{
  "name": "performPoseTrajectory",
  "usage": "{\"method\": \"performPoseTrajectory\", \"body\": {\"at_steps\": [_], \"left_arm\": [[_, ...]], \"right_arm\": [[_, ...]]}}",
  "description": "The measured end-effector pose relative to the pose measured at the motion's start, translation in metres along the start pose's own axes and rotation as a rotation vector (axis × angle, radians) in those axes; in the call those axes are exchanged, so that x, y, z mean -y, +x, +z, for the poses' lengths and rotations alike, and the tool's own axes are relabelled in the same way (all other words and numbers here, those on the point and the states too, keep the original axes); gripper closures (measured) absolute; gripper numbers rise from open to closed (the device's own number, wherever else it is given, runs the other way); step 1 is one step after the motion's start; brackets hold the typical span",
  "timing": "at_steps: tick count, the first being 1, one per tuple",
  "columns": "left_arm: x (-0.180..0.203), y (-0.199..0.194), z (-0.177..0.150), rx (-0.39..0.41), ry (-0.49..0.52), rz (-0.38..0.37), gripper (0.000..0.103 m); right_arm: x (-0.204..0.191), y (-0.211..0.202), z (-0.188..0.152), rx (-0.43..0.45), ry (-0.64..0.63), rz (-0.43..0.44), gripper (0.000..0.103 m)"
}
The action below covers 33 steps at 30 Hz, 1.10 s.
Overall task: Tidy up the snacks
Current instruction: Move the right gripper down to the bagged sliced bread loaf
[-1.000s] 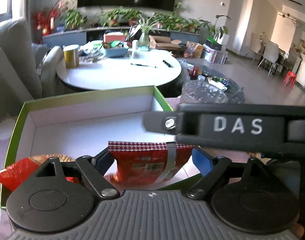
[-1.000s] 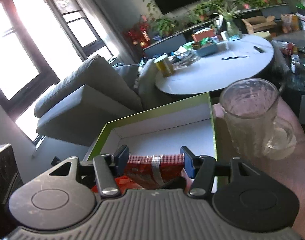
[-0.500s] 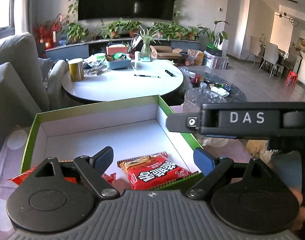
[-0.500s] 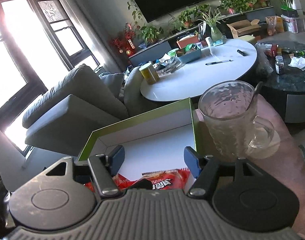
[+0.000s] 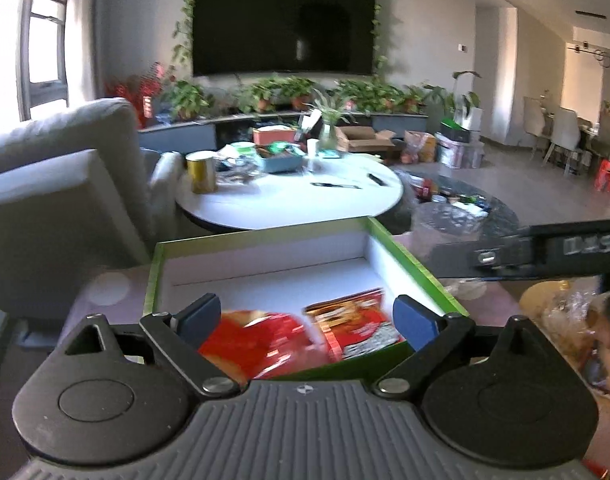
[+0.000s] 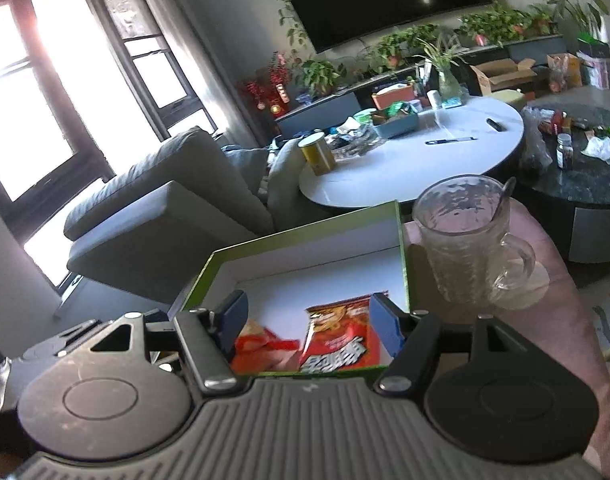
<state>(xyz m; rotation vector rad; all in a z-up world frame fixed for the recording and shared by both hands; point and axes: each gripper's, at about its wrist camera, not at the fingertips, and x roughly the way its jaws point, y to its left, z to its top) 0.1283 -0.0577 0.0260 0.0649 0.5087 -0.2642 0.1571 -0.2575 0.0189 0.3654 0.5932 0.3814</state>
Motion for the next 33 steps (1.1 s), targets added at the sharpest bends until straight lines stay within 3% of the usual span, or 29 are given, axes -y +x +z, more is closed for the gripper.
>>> {"method": "performPoseTrajectory", "body": {"at_steps": [8,15,20,26,33], "left_arm": [[-0.040,-0.016,-0.035,-0.057,-0.050,0.064,0.009],[-0.065,-0.005,-0.065,-0.147,-0.139,0.088,0.009],[-0.071,0.004,-0.082,-0.202,-0.146,0.080,0.009],[-0.076,0.007,-0.086,-0.196,-0.164,0.062,0.007],[-0.079,0.006,-0.090,-0.185,-0.157,0.038,0.007]], "right_arm": [[-0.041,-0.014,-0.016,-0.026,-0.120,0.038,0.055],[-0.071,-0.001,-0.036,-0.118,-0.141,0.098,0.055],[-0.081,0.033,-0.053,-0.225,-0.102,0.060,0.055],[-0.084,0.069,-0.066,-0.323,-0.077,-0.023,0.055],[-0.084,0.082,-0.069,-0.348,-0.062,-0.118,0.055]]}}
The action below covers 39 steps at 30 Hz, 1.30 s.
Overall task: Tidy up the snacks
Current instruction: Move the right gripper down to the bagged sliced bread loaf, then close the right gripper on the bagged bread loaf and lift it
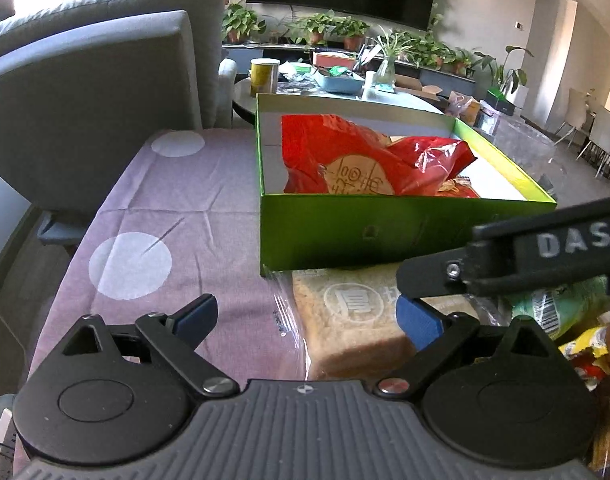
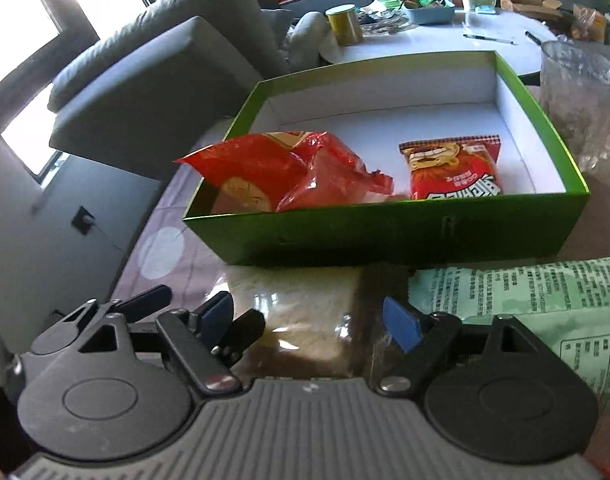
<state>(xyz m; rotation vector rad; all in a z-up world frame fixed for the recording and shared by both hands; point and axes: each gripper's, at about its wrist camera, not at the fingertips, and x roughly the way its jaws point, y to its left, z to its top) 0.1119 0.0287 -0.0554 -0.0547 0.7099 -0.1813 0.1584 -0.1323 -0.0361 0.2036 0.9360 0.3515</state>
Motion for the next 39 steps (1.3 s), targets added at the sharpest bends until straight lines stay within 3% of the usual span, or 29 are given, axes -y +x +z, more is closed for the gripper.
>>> {"method": "performPoseTrajectory", "body": {"at_steps": [6,13,17,21,27,34,39], "left_arm": [[0.001,-0.004,-0.003,-0.024,0.029,-0.089,0.007],[0.006,-0.003,-0.007,-0.029,0.062,-0.064,0.007],[-0.004,-0.002,-0.006,-0.036,0.021,-0.058,0.008],[-0.009,-0.003,-0.007,-0.035,0.012,-0.075,0.009],[-0.013,-0.008,-0.007,-0.031,0.010,-0.071,0.009],[-0.015,0.009,-0.003,-0.061,-0.006,-0.078,0.009],[-0.011,-0.003,-0.003,-0.033,0.007,-0.108,0.018]], "right_arm": [[-0.009,0.014,-0.001,-0.061,-0.005,-0.034,0.053],[-0.021,0.023,-0.003,-0.079,-0.033,0.000,0.054],[-0.018,0.024,-0.003,-0.075,-0.027,0.034,0.072],[-0.010,0.024,-0.001,-0.068,0.024,0.055,0.079],[-0.013,0.028,-0.004,-0.079,0.034,-0.013,0.073],[-0.004,0.035,-0.001,-0.123,0.091,0.033,0.067],[-0.004,0.032,-0.002,-0.131,0.080,0.094,0.088]]}}
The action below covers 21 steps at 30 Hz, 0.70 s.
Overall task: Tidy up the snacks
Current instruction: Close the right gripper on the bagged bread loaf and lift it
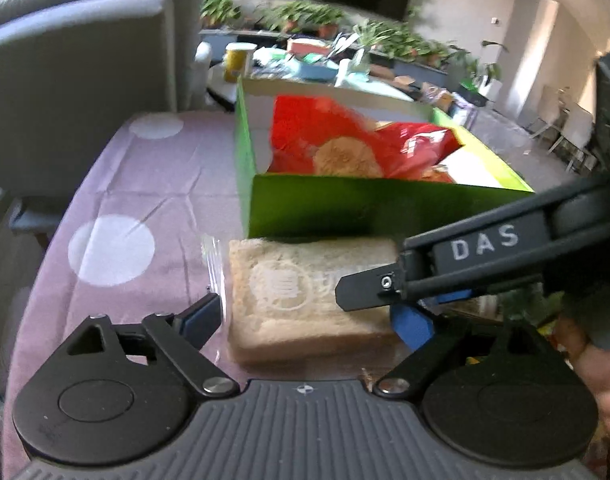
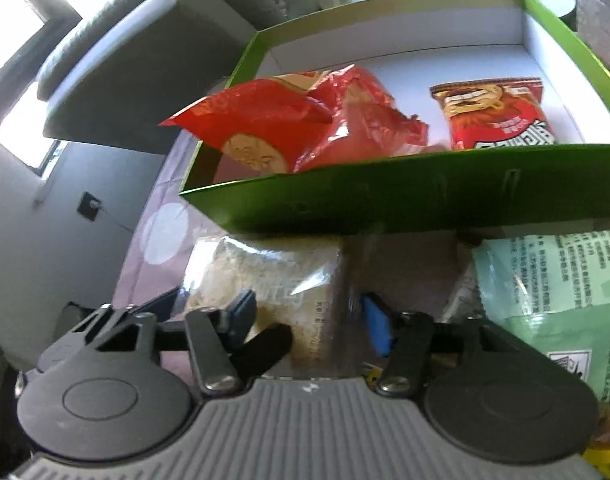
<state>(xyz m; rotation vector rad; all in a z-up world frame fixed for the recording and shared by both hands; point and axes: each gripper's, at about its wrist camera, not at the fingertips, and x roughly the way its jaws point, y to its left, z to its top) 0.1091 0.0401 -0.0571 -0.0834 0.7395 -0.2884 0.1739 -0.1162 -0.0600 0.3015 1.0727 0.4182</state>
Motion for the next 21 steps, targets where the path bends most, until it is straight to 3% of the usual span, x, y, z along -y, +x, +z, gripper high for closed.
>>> {"method": "performPoseTrajectory", "body": {"at_steps": [6,13,21], "left_arm": [[0.009,-0.028,0.005,0.052,-0.002,0.012,0.018],[0.034,-0.066,0.025,0.180,0.041,0.005,0.018],[0.074,-0.064,0.059,0.238,0.143,-0.036,0.018]], "right_arm": [[-0.008,-0.021,-0.004,0.045,-0.026,0.033,0.090],[-0.020,-0.069,-0.007,0.191,-0.099,0.065,0.090],[-0.001,-0.109,0.011,0.337,-0.095,0.060,0.090]]}}
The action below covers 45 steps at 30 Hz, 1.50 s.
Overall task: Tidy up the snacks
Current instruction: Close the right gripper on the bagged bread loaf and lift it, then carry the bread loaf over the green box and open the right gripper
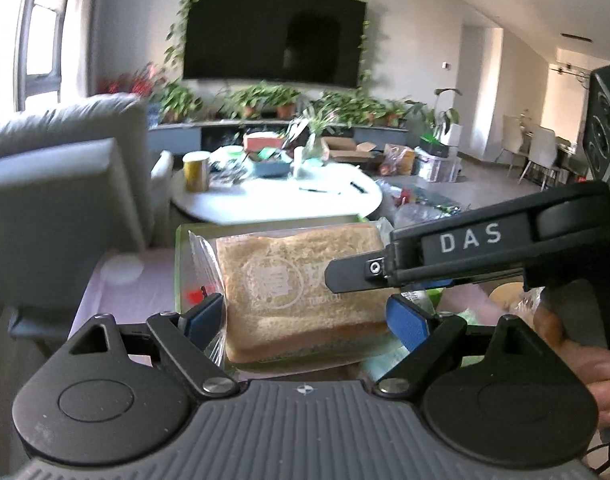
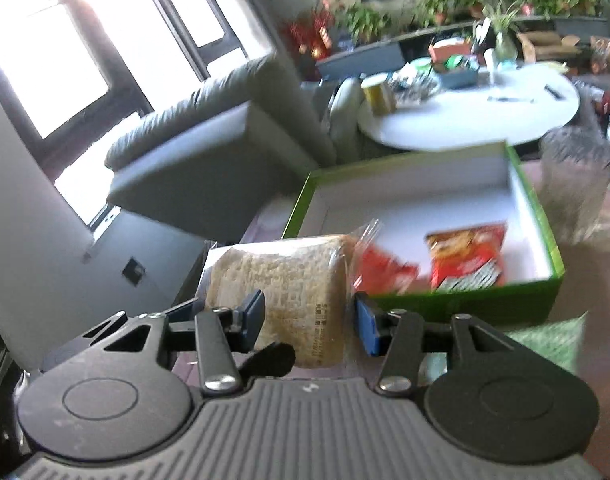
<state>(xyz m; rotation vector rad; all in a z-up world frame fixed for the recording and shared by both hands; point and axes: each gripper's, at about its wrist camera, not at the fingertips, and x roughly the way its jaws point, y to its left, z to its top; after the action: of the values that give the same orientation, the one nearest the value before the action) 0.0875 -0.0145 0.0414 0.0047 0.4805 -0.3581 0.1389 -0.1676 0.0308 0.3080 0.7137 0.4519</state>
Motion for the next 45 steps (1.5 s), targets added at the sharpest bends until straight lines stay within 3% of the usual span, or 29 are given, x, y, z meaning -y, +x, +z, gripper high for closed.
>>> {"method": "performPoseTrajectory", "body": {"at_steps": [11,25,45], "left_arm": [[0.036,0.055,0.023,-0.033,0.053,-0.017,0.017],[0.040,0.107,0.025,-0.078,0.073,0.010,0.017],[0.033,0.154,0.031,-0.131,0.058,0.013,0.016]], "right_arm": [[0.045,0.008,0.025,0.068,0.030,-0.058,0.090],[0.082,0.035,0.036,0.040,0.118,-0.040,0.090],[0.107,0.060,0.048,0.050,0.127,-0.104,0.089]]}}
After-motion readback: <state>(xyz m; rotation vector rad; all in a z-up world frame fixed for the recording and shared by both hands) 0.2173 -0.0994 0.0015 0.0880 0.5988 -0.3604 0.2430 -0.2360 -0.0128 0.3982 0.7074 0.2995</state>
